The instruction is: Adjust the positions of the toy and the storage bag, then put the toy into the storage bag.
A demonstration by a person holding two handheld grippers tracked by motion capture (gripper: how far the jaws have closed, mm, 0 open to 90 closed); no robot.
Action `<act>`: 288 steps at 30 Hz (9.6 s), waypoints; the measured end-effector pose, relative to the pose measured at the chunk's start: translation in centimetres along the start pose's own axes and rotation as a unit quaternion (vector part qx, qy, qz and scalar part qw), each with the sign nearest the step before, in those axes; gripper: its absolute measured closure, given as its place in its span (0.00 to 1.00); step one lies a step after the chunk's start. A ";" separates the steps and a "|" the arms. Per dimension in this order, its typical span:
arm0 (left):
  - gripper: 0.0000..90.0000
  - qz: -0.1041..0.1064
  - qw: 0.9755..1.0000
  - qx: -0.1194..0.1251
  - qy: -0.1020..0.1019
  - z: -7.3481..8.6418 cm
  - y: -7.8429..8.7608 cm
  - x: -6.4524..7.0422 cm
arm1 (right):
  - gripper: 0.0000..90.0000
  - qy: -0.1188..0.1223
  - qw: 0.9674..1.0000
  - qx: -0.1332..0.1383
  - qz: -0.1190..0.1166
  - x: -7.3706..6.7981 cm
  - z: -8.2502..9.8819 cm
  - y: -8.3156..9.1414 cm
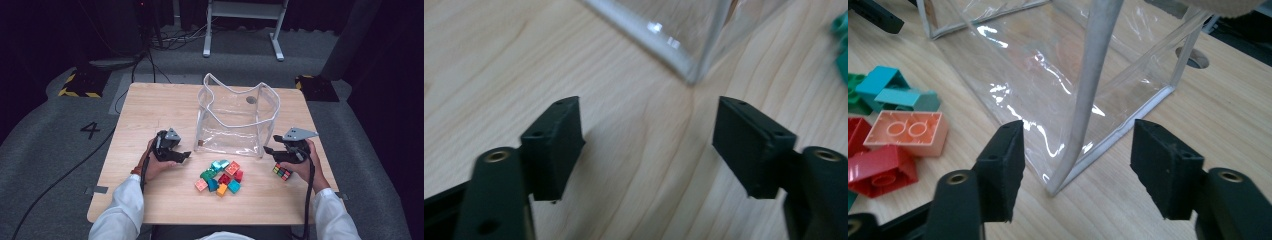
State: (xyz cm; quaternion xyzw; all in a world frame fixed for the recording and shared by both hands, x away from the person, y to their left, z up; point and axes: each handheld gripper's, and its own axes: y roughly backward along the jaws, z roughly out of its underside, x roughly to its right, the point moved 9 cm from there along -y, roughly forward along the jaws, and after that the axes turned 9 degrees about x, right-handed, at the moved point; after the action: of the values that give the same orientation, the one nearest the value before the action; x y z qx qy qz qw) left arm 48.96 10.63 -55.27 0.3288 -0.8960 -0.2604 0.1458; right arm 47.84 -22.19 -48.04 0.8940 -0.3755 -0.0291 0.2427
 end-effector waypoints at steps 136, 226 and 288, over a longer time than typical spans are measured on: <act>0.01 -0.011 0.998 -0.053 -0.029 7.0 6.2 3.5 | 0.37 -0.048 0.999 0.015 -0.001 2.6 7.1 5.7; 0.00 -0.014 0.998 -0.053 -0.022 6.9 6.1 3.6 | 0.38 0.154 0.943 -0.273 -0.114 0.5 -7.5 -3.7; 0.00 -0.018 0.998 -0.051 -0.025 6.9 6.1 3.5 | 0.26 0.023 0.997 0.071 -0.032 -0.3 -2.6 7.9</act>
State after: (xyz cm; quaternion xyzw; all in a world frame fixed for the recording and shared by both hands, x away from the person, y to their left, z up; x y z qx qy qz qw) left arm 40.24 14.78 -57.20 0.3301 -0.8789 -0.3164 0.1357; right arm 43.05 -25.61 -42.20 0.9210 -0.3423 0.0107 0.1859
